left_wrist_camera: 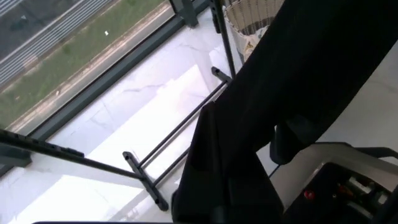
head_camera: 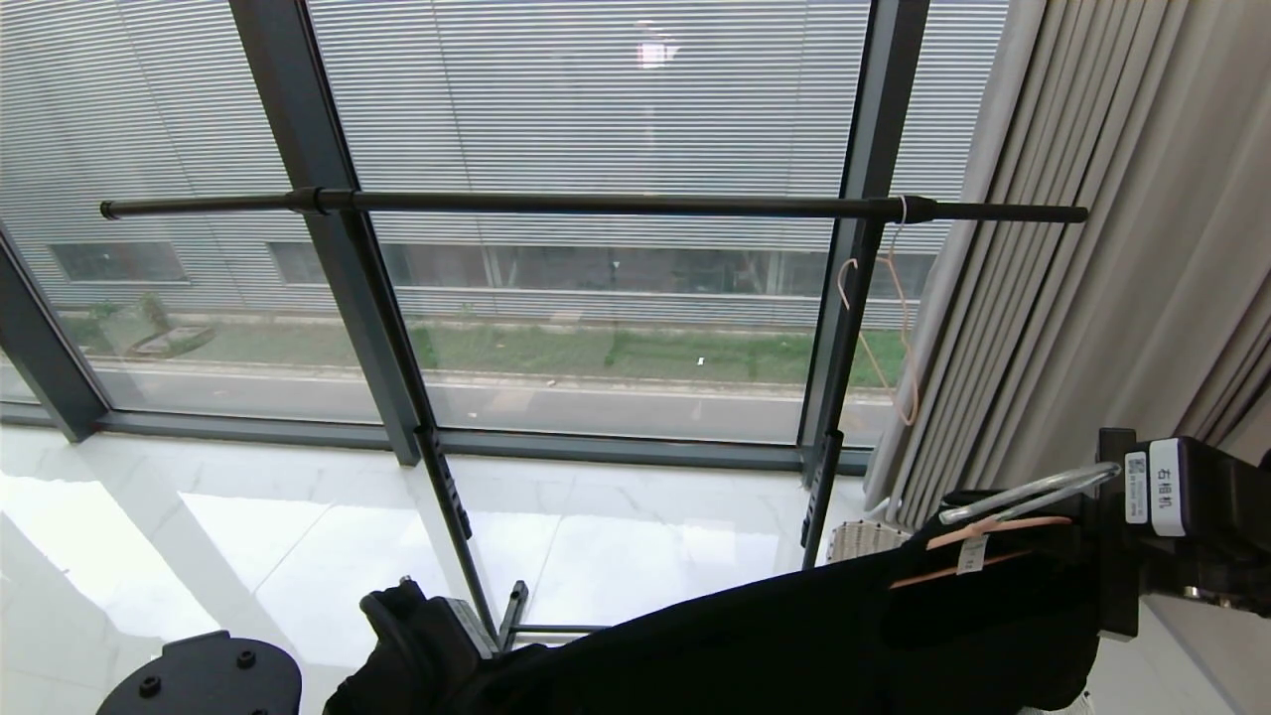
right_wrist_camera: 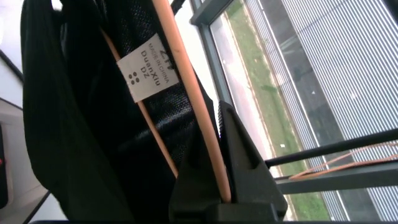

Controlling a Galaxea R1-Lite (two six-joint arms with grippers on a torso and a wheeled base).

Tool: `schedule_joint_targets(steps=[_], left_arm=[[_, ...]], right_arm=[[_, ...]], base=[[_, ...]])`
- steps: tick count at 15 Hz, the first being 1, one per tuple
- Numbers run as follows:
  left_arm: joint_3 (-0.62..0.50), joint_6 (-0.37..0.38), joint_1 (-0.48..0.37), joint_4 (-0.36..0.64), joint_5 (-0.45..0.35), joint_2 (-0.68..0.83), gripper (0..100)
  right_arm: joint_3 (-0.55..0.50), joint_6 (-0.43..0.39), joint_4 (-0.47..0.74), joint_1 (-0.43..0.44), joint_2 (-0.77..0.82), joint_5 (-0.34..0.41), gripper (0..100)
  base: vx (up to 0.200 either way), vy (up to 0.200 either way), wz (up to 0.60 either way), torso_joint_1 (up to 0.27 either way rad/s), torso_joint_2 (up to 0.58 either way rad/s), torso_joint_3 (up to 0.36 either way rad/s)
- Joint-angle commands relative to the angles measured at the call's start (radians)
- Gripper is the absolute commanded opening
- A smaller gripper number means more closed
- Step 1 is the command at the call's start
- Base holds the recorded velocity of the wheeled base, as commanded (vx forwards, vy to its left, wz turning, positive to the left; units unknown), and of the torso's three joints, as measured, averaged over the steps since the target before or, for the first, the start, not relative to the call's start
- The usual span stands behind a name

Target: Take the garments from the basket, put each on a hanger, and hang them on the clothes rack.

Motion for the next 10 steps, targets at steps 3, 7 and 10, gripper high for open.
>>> schedule_joint_targets(steps=[3,7,10], left_arm=[[0.046,0.011,0.104,0.000,0.018,-0.034,0],[0.050,0.037,0.105,-0.001,0.047,-0.031,0],[0.023,0.029,0.068,-0.001,0.050,-0.034,100]], right_arm=[[-0.001,0.036,-0.002,-0.051,-0.007,0.002,0],[-0.001,0.104,-0.002,-0.051,-0.029,-0.006,0],[0.002,0.104,-0.002,-0.047,-0.030,-0.006,0]], base=[[0.000,0.000,0.00,0.000,0.00,0.000],[0.000,0.000,0.00,0.000,0.00,0.000],[0.000,0.000,0.00,0.000,0.00,0.000]])
